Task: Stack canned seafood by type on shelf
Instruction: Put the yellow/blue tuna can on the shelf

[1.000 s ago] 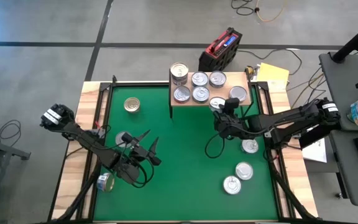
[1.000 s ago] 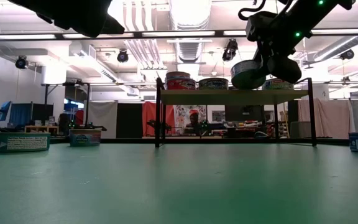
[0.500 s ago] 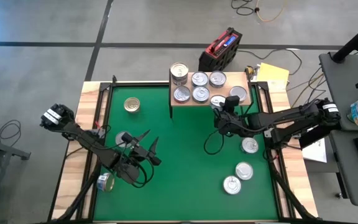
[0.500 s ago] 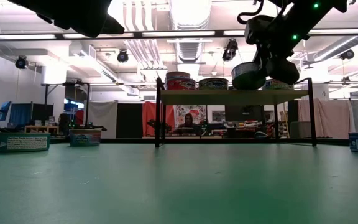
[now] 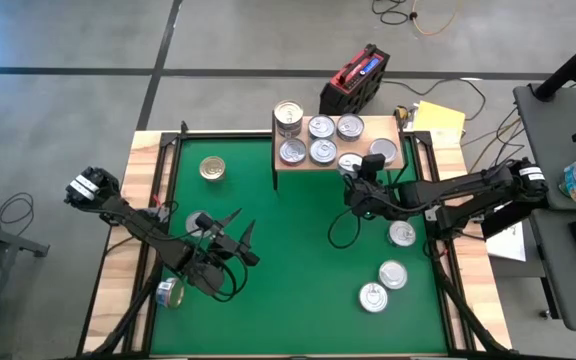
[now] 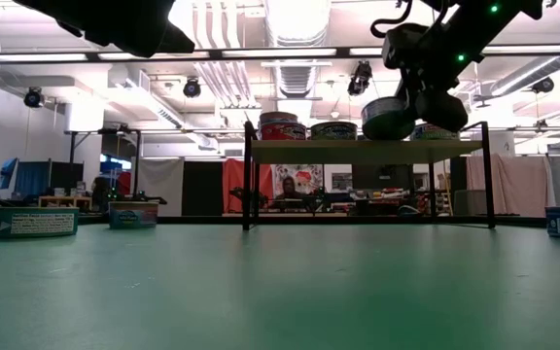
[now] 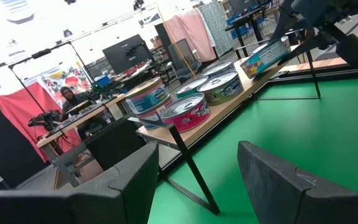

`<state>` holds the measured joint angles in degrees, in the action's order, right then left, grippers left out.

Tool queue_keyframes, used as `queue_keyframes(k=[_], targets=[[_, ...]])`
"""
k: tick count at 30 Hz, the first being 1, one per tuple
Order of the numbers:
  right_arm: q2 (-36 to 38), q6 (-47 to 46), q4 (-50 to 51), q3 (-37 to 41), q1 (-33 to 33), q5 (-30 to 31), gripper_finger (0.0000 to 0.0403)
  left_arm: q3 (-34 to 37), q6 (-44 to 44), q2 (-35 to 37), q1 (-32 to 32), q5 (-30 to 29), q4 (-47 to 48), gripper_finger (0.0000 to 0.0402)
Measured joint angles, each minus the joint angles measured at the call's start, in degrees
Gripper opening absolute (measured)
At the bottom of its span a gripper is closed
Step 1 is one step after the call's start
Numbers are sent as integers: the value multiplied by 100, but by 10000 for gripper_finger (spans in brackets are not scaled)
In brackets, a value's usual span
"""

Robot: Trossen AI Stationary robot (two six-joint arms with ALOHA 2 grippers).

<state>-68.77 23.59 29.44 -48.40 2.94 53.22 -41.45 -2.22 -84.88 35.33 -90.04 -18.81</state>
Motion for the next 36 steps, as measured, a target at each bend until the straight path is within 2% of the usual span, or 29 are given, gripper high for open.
queue_keyframes(k=[36], targets=[[0, 199, -145, 9, -209, -140, 137, 2, -86, -9, 0, 2, 7, 203]])
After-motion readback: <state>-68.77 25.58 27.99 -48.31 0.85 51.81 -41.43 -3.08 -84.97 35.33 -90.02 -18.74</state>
